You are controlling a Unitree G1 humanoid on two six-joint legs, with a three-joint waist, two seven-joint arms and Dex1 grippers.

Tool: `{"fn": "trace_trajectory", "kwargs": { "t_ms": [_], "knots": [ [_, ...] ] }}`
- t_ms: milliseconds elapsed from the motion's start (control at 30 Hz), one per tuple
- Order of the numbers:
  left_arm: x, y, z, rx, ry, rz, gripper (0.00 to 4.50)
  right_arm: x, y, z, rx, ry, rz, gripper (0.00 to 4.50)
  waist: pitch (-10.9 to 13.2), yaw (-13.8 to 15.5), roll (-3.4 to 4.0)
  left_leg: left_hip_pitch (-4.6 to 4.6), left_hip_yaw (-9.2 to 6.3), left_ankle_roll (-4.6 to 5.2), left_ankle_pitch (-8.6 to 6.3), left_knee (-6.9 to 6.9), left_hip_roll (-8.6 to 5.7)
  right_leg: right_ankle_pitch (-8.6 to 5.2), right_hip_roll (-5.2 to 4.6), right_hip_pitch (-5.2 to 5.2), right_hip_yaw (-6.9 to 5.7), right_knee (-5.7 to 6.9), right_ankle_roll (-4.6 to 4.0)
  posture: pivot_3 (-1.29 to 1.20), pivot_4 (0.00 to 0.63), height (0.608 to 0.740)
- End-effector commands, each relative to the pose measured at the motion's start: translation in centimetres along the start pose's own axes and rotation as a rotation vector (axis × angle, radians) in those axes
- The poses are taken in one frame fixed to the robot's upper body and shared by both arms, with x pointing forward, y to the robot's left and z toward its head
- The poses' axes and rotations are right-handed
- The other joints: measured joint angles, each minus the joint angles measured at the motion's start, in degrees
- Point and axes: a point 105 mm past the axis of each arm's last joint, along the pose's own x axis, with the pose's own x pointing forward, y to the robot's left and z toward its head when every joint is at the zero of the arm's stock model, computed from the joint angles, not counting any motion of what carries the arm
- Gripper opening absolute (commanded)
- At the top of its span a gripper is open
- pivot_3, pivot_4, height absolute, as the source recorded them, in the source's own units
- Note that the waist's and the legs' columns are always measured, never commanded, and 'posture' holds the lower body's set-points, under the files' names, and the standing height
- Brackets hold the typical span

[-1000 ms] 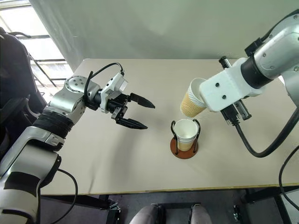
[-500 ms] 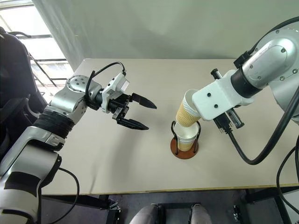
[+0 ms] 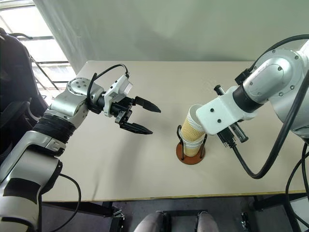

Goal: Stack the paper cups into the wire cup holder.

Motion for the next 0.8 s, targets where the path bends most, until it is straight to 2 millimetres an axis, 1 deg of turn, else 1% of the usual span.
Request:
{"fn": "trace_trajectory", "kwargs": {
  "t_ms": [33, 300, 533, 700, 800],
  "knots": [
    [-0.53, -0.3, 0.86, 0.039, -0.015, -0.019, 4.5, -0.76, -0.55, -0.03, -0.034, 0.027, -0.041, 0.03, 0.0, 0.0, 0.0, 0.01, 0.0, 0.0, 0.0, 0.0, 0.0, 0.0, 0.0, 0.0, 0.0, 0.0, 0.0, 0.0, 0.15, 0.74],
    [-0.65, -0.46, 0.64, 0.035, -0.015, -0.017, 4.5, -0.55, -0.8, -0.54, -0.075, 0.066, -0.04, 0.03, 0.0, 0.0, 0.0, 0.0, -0.01, 0.06, -0.03, 0.0, 0.0, 0.02, 0.0, 0.0, 0.0, 0.01, -0.02, 0.0, 0.15, 0.74],
    [-0.69, -0.5, 0.87, 0.034, -0.016, -0.02, 4.5, -0.58, -0.6, -0.51, -0.1, 0.073, -0.025, 0.03, 0.0, 0.0, 0.0, 0.01, -0.01, 0.06, -0.03, 0.0, 0.0, 0.02, 0.0, 0.0, 0.0, 0.01, -0.02, 0.0, 0.15, 0.74],
    [-0.65, -0.51, 0.93, 0.031, -0.015, -0.022, 4.5, -0.16, -0.51, -0.56, -0.114, 0.076, -0.023, 0.03, 0.0, 0.0, 0.0, 0.01, -0.01, 0.06, -0.03, 0.0, 0.0, 0.02, 0.0, 0.0, 0.0, 0.01, -0.03, 0.0, 0.15, 0.74],
    [-0.66, -0.51, 0.96, 0.03, -0.014, -0.023, 4.5, 0.04, -0.7, -0.54, -0.119, 0.075, -0.036, 0.57, 0.0, 0.0, 0.0, 0.02, -0.01, 0.06, -0.03, 0.0, 0.0, 0.02, 0.0, 0.0, 0.0, 0.01, -0.03, 0.0, 0.15, 0.74]
  ]
}}
